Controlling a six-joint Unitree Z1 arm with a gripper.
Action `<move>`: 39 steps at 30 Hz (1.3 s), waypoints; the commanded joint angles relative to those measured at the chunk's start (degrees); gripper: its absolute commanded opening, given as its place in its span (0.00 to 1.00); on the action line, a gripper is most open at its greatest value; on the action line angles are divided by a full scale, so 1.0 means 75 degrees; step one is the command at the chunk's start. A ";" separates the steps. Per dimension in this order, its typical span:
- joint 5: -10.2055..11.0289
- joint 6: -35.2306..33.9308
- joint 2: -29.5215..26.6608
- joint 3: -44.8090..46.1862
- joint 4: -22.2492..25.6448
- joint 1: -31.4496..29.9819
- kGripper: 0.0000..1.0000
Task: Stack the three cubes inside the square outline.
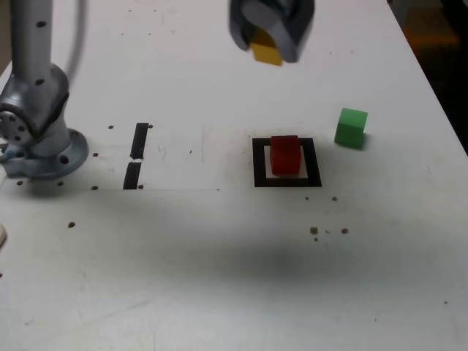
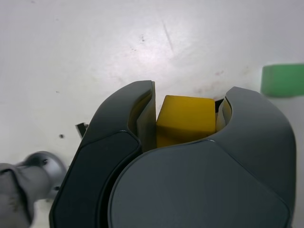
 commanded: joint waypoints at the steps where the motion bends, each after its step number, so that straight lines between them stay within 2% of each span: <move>1: 0.0018 -0.1613 0.0013 -0.0171 0.0218 0.0028 0.11; 3: 0.0000 -0.1689 0.0064 -0.0294 0.0459 0.0033 0.12; 6: -0.0088 -0.1753 0.0097 -0.0376 0.0667 0.0044 0.06; 9: -0.0204 -0.1749 -0.0056 -0.0209 0.0422 0.0054 0.01; 12: -0.0397 -0.1674 -0.0318 0.0014 0.0132 0.0055 0.01; 15: -0.0790 -0.1615 -0.0456 -0.0032 0.0204 0.0067 0.02; 17: -0.1137 -0.1705 -0.0373 -0.0309 0.0569 0.0065 0.02; 20: -0.1591 -0.1927 -0.0093 -0.0725 0.1045 0.0033 0.02; 25: -0.2381 -0.2181 0.0635 -0.1223 0.1311 -0.0007 0.02; 28: -0.2391 -0.2391 0.0923 -0.1556 0.1322 -0.0065 0.03; 34: -0.2062 -0.2706 0.1103 -0.1880 0.1294 -0.0257 0.04; 39: -0.2215 -0.2920 0.1235 -0.1141 0.0944 -0.0178 0.05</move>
